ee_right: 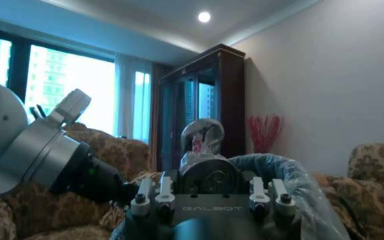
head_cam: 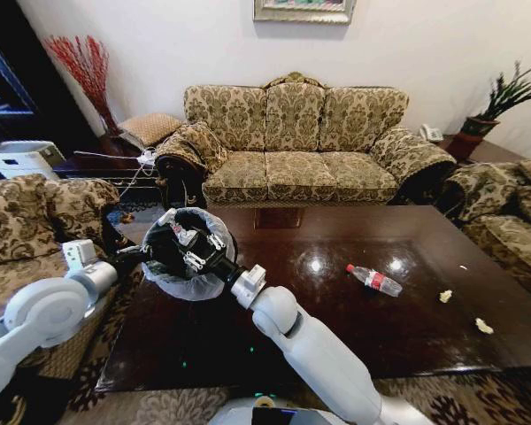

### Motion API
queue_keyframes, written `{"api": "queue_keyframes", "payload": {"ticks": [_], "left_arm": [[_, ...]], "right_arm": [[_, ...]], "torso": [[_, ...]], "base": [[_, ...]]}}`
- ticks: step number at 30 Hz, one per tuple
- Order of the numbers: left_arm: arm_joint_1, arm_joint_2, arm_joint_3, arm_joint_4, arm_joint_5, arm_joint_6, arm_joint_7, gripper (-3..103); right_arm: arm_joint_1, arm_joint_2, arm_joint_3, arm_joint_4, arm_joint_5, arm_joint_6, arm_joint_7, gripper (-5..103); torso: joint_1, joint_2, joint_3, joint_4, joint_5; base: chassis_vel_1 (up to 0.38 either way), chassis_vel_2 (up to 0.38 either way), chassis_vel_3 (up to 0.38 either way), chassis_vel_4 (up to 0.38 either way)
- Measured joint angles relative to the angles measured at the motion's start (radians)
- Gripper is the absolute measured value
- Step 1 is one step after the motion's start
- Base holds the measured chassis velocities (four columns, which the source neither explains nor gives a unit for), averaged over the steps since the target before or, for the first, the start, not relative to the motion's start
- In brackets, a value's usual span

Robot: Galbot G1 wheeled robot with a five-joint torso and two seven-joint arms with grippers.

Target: Move to the front of the table and place the trash on the table into the trash bin.

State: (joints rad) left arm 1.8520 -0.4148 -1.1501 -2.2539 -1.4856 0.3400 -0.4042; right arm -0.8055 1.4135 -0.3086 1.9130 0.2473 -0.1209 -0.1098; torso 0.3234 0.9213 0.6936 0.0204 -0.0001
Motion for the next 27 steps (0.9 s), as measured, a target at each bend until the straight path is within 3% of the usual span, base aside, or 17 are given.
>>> {"api": "queue_keyframes", "payload": {"ticks": [2, 4, 7, 12, 14, 19, 20, 23, 27], "left_arm": [[0.000, -0.001, 0.001, 0.000, 0.002, 0.000, 0.001, 0], [-0.001, -0.001, 0.002, 0.000, 0.002, 0.000, 0.001, 0], [-0.001, -0.002, 0.002, 0.000, 0.002, 0.000, 0.001, 0], [-0.001, -0.016, -0.002, 0.010, 0.002, 0.001, 0.000, 0], [-0.001, -0.025, -0.008, 0.014, 0.003, 0.003, -0.024, 0], [-0.001, -0.028, -0.011, 0.015, 0.004, 0.003, -0.048, 0], [-0.001, -0.030, -0.016, 0.017, 0.003, 0.003, -0.072, 0], [-0.007, -0.052, -0.025, 0.035, 0.006, -0.008, -0.122, 0], [0.001, -0.098, -0.029, 0.002, 0.018, -0.009, -0.128, 0]], "right_arm": [[-0.002, 0.001, 0.001, 0.005, 0.001, 0.007, -0.014, 66], [-0.003, 0.000, 0.000, 0.009, 0.003, 0.011, -0.016, 66], [-0.005, -0.005, -0.001, 0.021, 0.011, 0.024, -0.020, 77], [-0.065, -0.018, 0.045, 0.095, 0.069, 0.133, -0.052, 97], [-0.148, -0.044, 0.114, 0.173, 0.058, 0.139, -0.051, 99], [-0.211, -0.058, 0.160, 0.207, 0.025, 0.139, -0.038, 100], [-0.278, -0.071, 0.206, 0.226, -0.011, 0.157, -0.021, 100], [-0.607, -0.089, 0.347, 0.232, -0.077, 0.312, 0.028, 100], [-0.688, -0.087, 0.358, 0.210, -0.105, 0.382, 0.048, 100]], "torso": [[0.000, 0.000, 0.000, 0.0000, 0.0000], [0.000, 0.000, 0.000, 0.0000, 0.0000], [0.000, 0.000, 0.000, 0.0000, 0.0000], [0.000, 0.000, 0.000, 0.0001, 0.0001], [0.000, 0.000, 0.000, 0.0001, 0.0000], [0.000, 0.000, 0.000, 0.0000, 0.0001], [0.000, 0.000, 0.000, -0.0001, 0.0005], [0.000, 0.000, 0.000, -0.0007, 0.0003], [0.000, 0.000, 0.000, -0.0002, 0.0000]], "base": [[0.000, 0.000, 0.000, 0.000], [0.000, 0.000, 0.000, 0.000], [0.000, 0.000, 0.000, 0.000], [0.000, 0.000, 0.000, 0.000], [0.000, 0.000, 0.000, 0.000], [0.000, 0.000, 0.000, 0.000], [0.000, 0.000, 0.000, 0.000], [0.000, 0.000, 0.000, 0.000], [0.032, -0.021, -0.028, 0.023]]}}
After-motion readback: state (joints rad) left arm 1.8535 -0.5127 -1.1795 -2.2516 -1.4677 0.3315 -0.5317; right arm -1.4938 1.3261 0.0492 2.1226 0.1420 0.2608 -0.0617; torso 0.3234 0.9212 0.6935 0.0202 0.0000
